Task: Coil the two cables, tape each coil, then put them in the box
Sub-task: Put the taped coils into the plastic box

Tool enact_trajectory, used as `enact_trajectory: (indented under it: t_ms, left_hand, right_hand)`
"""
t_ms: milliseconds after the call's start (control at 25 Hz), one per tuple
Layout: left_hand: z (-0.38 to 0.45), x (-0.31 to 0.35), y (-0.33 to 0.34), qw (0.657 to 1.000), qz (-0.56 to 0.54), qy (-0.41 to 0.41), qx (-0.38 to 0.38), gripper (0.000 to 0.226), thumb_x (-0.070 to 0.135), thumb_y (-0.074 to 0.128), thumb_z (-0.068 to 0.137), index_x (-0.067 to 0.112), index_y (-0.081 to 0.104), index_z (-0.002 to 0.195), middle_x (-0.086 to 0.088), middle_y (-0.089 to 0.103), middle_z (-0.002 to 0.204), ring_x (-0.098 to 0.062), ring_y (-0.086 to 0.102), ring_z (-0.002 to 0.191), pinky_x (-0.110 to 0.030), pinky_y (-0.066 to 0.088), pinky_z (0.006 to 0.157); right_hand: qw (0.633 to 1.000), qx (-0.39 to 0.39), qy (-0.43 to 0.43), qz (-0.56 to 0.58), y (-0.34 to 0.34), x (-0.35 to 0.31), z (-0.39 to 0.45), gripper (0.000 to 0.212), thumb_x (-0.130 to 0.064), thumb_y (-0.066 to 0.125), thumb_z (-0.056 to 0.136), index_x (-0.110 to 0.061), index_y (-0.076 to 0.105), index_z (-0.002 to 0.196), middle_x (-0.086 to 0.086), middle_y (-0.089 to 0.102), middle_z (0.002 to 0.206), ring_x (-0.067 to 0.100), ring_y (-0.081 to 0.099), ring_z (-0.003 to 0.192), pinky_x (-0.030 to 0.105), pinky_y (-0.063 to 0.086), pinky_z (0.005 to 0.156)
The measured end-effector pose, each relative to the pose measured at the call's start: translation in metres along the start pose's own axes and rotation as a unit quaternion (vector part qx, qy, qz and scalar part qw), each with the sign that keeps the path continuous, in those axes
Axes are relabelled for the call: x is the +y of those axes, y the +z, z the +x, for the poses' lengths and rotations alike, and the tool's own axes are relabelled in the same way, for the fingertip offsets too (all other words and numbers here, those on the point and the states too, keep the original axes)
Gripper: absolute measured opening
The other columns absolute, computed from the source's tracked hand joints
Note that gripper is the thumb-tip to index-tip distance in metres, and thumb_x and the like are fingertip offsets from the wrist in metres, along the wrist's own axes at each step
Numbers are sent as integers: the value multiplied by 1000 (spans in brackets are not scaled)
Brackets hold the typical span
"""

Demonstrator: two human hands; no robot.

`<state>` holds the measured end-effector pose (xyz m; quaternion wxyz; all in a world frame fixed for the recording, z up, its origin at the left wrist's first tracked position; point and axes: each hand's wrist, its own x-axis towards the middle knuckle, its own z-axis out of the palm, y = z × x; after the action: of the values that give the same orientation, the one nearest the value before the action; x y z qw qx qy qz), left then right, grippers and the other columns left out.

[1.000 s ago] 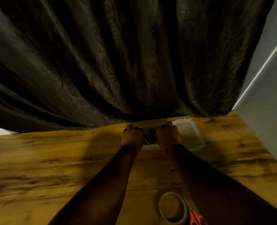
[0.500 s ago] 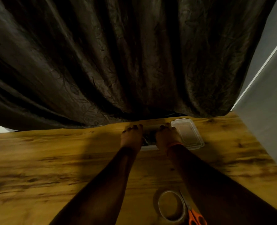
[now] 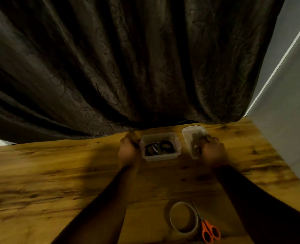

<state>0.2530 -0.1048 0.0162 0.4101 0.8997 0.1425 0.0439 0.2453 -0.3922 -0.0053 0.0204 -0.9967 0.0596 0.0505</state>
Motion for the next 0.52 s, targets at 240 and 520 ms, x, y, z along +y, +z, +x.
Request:
enact_trajectory:
  t_ms: [240, 520]
  left_hand:
    - [-18, -26, -7, 997, -29, -74, -11, 34, 39, 48, 96, 17, 51, 123, -9, 65, 109, -27, 64, 86, -41, 55, 66]
    - [-36, -32, -9, 998, -16, -54, -25, 30, 25, 44, 101, 12, 47, 128, 6, 58, 95, -12, 54, 76, -26, 38, 55]
  right_hand:
    - [999, -5, -38, -35, 29, 13, -29, 49, -41, 47, 79, -9, 62, 113, 20, 67, 110, 41, 63, 83, 50, 52, 71]
    - [998, 0, -53, -35, 33, 8, -48, 59, -44, 45, 67, -7, 68, 107, 18, 67, 102, 40, 62, 81, 48, 47, 73]
